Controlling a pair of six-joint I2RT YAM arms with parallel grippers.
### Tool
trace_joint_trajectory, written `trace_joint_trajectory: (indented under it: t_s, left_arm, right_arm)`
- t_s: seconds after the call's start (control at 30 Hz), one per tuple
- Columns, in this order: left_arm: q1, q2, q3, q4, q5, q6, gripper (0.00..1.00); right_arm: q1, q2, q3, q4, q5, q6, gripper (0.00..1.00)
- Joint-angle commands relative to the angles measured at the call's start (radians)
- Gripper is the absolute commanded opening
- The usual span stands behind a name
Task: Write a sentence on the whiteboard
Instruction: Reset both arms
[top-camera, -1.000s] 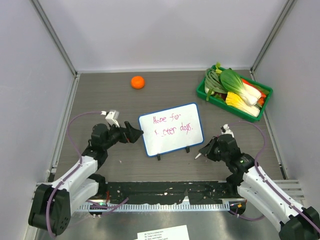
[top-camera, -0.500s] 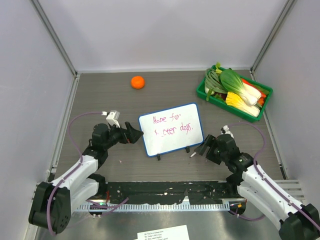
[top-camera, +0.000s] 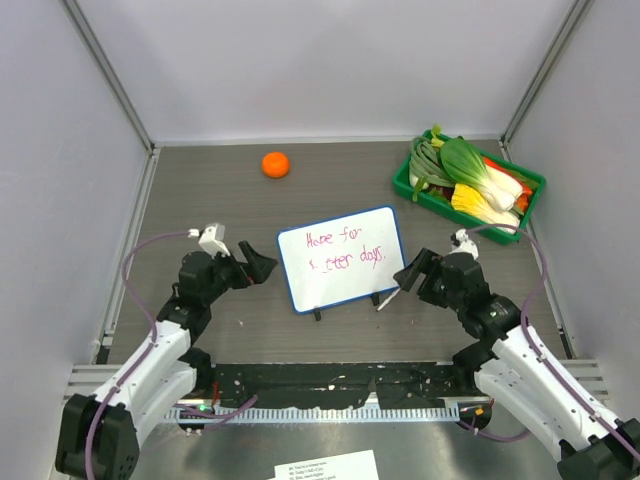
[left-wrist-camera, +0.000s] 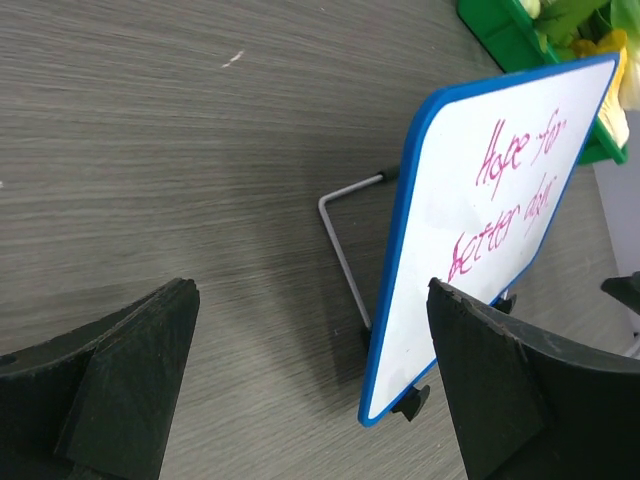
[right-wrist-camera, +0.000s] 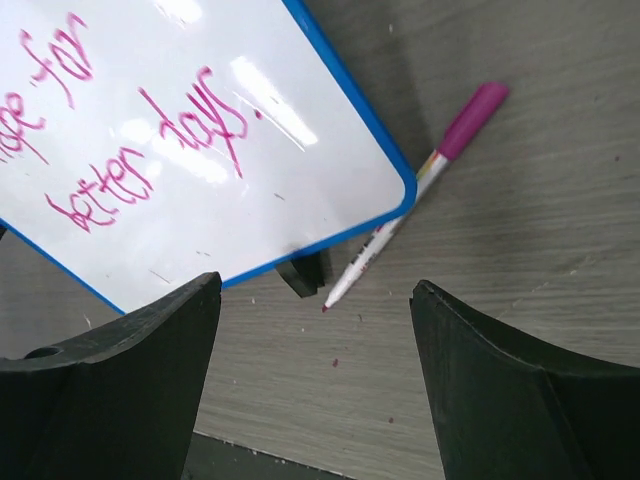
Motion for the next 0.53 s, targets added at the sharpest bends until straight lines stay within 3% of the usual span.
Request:
trace_joint_trajectory:
  t_s: [0.0, 0.07, 0.2, 0.3, 0.43, 0.5]
  left_arm:
    - [-0.003, -0.122, 0.095, -0.221, -0.161, -0.037, 1.00]
    - [-0.002, -0.164, 0.141, -0.298, -0.210, -0.032, 1.00]
    - [-0.002, -0.202, 0.229, -0.415, -0.314, -0.023, 1.00]
    - [-0.003, -0.207, 0.280, -0.455, -0.369, -0.006, 1.00]
    - [-0.002, -0.213, 0.294, -0.425, -0.403, 0.046, 0.99]
    - [-0.002, -0.246, 0.272, -0.395, -0.437, 0.078, 1.00]
  right_arm:
    - [-0.003, 0.010, 0.112, 0.000, 0.113, -0.102, 0.82]
    - [-0.002, 0.032, 0.142, 0.027, 0.128, -0.174, 0.82]
    - [-0.003, 0.081, 0.204, 0.099, 0.156, -0.287, 0.97]
    - [-0.003, 0.116, 0.244, 0.159, 0.180, -0.355, 1.00]
    - [-0.003, 0.164, 0.278, 0.224, 0.313, -0.418, 0.99]
    - [-0.003, 0.162, 0.236, 0.318, 0.467, -0.464, 0.99]
